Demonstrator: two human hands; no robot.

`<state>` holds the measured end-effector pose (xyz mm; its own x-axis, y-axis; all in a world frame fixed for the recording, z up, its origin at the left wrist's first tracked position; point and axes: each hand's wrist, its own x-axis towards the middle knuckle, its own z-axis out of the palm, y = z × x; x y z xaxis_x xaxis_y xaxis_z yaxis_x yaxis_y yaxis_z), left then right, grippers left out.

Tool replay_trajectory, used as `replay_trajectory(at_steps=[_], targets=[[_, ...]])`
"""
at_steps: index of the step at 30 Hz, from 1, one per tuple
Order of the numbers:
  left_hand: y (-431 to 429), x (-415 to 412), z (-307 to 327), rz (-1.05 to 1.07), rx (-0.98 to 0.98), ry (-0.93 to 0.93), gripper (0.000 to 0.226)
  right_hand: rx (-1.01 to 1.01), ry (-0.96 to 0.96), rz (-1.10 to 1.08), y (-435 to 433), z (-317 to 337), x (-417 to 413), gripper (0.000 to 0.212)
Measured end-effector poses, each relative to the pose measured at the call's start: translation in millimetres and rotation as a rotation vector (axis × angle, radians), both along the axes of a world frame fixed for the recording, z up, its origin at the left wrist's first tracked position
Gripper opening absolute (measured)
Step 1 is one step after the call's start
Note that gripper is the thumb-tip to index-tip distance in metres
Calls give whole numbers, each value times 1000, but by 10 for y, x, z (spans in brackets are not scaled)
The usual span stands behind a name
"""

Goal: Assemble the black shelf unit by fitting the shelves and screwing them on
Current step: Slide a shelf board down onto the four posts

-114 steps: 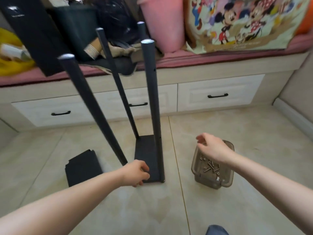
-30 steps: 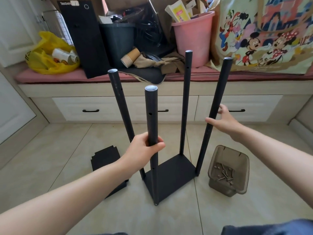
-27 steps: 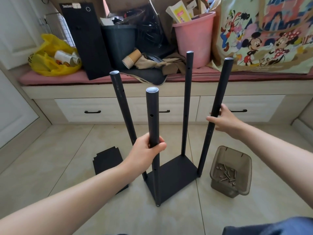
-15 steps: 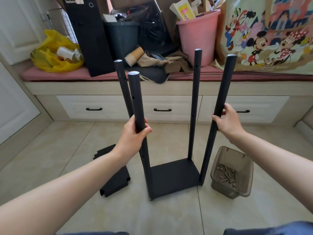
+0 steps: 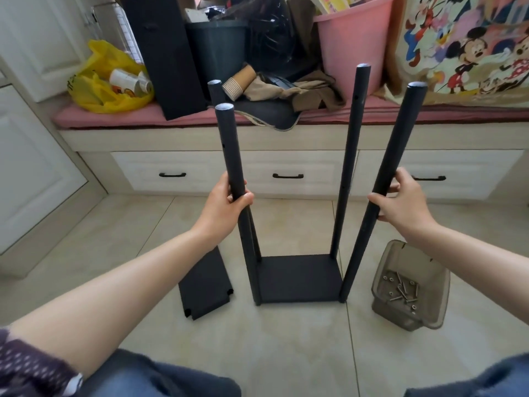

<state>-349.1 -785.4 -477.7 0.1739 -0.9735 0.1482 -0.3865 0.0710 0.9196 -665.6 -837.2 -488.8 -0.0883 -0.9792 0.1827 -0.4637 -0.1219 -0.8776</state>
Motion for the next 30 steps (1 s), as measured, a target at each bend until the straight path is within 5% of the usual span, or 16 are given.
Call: replay_trajectory(at_steps=[8, 15, 22, 30], targets=[[55, 87, -51, -7, 29, -31, 18, 22, 159, 45, 164, -58, 26, 33], [289, 415, -180, 10, 112, -119, 21, 331, 365, 49, 399, 7, 174, 50], [312, 612, -167, -34, 220, -215, 21, 450, 482, 139, 541, -286, 215, 42], [465, 1246, -741, 44, 437, -133, 15, 520, 605, 359, 448, -920, 1152, 40]])
